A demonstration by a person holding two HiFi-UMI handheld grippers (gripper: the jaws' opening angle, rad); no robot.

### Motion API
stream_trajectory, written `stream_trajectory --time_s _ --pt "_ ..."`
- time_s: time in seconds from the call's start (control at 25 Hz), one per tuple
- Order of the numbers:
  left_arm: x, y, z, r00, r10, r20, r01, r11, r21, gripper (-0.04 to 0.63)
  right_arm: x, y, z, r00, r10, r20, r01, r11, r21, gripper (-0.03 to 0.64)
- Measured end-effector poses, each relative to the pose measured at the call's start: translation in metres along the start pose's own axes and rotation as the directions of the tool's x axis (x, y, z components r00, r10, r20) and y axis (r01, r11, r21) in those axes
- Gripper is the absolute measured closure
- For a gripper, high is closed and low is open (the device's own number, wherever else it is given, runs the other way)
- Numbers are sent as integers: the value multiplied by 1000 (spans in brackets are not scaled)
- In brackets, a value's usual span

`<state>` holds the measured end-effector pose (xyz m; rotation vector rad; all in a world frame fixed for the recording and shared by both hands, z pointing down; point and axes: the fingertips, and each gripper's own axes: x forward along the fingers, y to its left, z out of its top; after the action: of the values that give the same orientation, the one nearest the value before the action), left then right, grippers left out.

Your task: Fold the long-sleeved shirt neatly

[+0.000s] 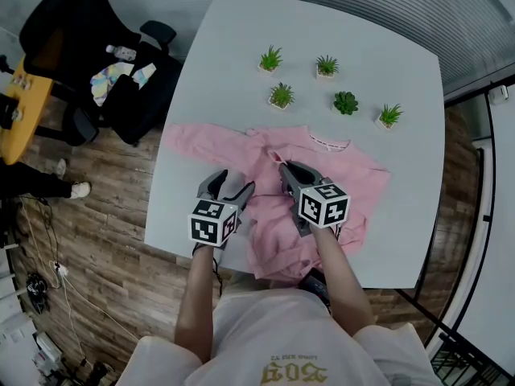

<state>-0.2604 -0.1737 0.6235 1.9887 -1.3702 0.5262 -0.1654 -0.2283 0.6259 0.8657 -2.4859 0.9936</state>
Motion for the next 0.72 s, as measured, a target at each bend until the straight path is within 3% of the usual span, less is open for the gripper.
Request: stream_trajectory --time_s 0.24,0.72 --pt "-1 6 1 1000 2 6 -2 1000 -16 275 0 7 -3 999 28 -18 -28 1000 6 505" --pt "-21 50 15 996 89 25 -89 996 -31 275 -2 27 1 999 49 -11 -49 999 -7 490"
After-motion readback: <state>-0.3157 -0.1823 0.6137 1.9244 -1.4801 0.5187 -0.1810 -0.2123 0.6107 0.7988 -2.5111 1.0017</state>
